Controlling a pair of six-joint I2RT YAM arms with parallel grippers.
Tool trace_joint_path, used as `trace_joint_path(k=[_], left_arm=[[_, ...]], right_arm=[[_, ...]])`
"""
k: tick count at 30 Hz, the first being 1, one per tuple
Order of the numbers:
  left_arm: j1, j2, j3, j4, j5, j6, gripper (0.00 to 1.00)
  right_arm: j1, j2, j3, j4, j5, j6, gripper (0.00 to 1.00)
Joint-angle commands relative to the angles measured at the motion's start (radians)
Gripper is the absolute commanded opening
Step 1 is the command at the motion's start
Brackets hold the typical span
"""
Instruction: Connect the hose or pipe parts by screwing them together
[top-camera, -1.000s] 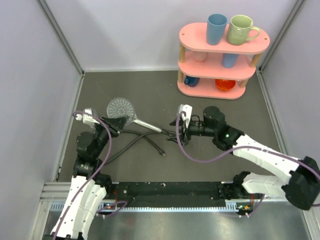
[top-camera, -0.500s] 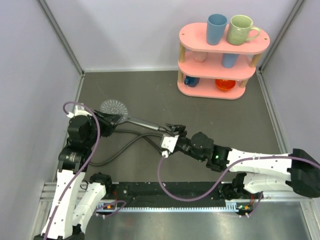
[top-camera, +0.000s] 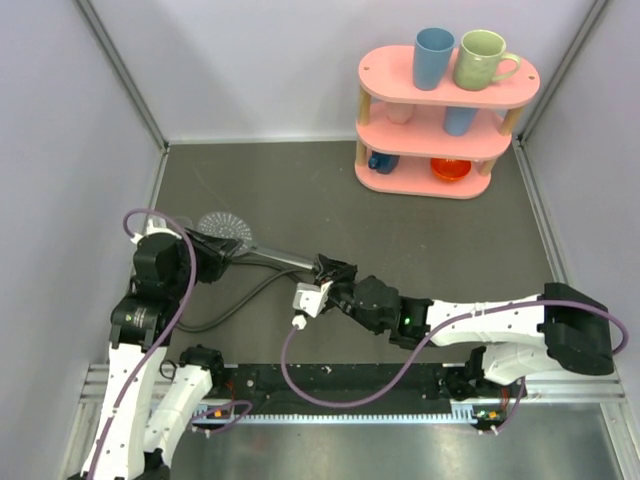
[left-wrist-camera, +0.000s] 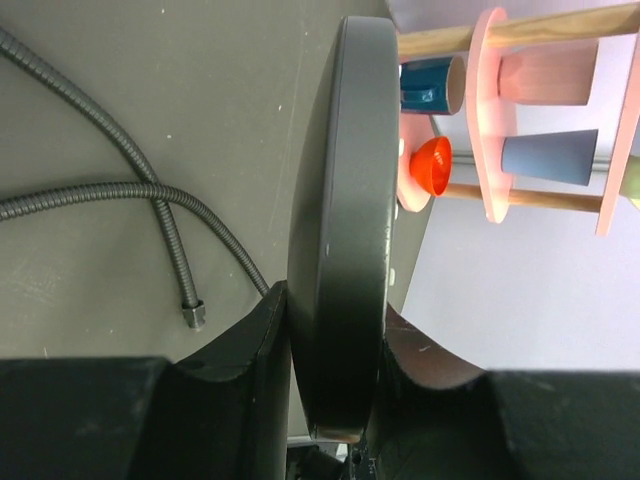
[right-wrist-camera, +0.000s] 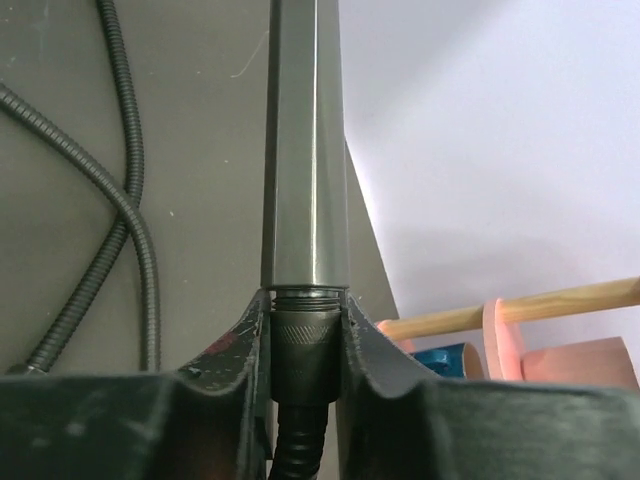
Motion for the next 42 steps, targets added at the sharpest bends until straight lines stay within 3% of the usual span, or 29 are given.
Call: trace_joint_path(k=[1,4,5,8,9,10,12,14,18,22,24,25,26,28,29,30,32,33,35,36,38,42], left_arm=[[-0.005,-0.034,0.021,0.078,-0.004,0.052,0.00],[-0.003,-0.100,-0.060,0.227,0.014,0.173,0.00],[-0.003,-0.124,-0.100,0.396,0.043,0.245,0.00],[-0.005,-0.259,-0.330,0.712,0.138,0.266,0.00],[-0.005,-0.288,-0.399,0.982,0.160,0.260,0.00],[-0.003,-0.322,-0.512,1.079,0.183,0.243,0.00],[-0.003,-0.324,-0.576,1.280,0.218,0.223,0.00],[-0.003,-0.281,-0.614,1.340,0.279,0.230,0.00],[-0.003,-0.223,-0.642,1.428,0.307,0.253,0.00],[-0.003,-0.185,-0.694,1.516,0.284,0.226,0.00],[-0.003,-0.174,-0.702,1.535,0.287,0.220,0.00],[-0.003,-0.166,-0.702,1.536,0.283,0.213,0.00],[-0.003,-0.165,-0.699,1.502,0.273,0.198,0.00],[-0.003,-0.168,-0.676,1.436,0.243,0.183,0.00],[-0.003,-0.166,-0.664,1.407,0.236,0.183,0.00],[-0.003,-0.168,-0.625,1.293,0.226,0.177,0.00],[-0.003,-0.175,-0.558,1.116,0.134,0.163,0.00],[-0.003,-0.175,-0.477,0.921,0.096,0.161,0.00],[-0.003,-0.151,-0.391,0.765,0.007,0.160,0.00],[-0.003,-0.137,-0.296,0.598,-0.021,0.149,0.00],[-0.003,-0.085,-0.204,0.458,-0.078,0.125,0.00],[-0.003,-0.013,-0.004,0.241,-0.119,0.071,0.00]], right_arm=[[0.012,-0.005,0.120,-0.068,-0.031,0.091,0.00],[-0.018,-0.028,0.162,-0.168,-0.127,0.212,0.00],[-0.031,-0.035,0.178,-0.195,-0.217,0.285,0.00],[-0.129,-0.064,0.231,-0.326,-0.447,0.458,0.00],[-0.156,-0.069,0.243,-0.353,-0.524,0.502,0.00],[-0.216,-0.071,0.255,-0.379,-0.599,0.539,0.00],[-0.274,-0.060,0.295,-0.452,-0.802,0.645,0.00],[-0.366,-0.045,0.307,-0.468,-1.002,0.747,0.00],[-0.471,-0.011,0.307,-0.450,-1.242,0.852,0.00],[-0.528,0.009,0.300,-0.443,-1.321,0.918,0.00],[-0.531,0.005,0.291,-0.462,-1.270,0.920,0.05],[-0.529,-0.002,0.285,-0.462,-1.254,0.918,0.11],[-0.531,-0.006,0.268,-0.460,-1.205,0.919,0.28],[-0.529,-0.046,0.252,-0.468,-1.142,0.912,0.39],[-0.529,-0.066,0.231,-0.474,-1.061,0.906,0.50],[-0.525,-0.090,0.216,-0.476,-1.012,0.897,0.54],[-0.506,-0.165,0.164,-0.473,-0.853,0.846,0.57],[-0.497,-0.186,0.147,-0.468,-0.798,0.825,0.59],[-0.445,-0.245,0.104,-0.450,-0.636,0.740,0.61],[-0.418,-0.262,0.090,-0.436,-0.578,0.702,0.61],[-0.326,-0.288,0.046,-0.401,-0.403,0.578,0.63],[-0.195,-0.309,-0.027,-0.212,-0.220,0.383,0.63]])
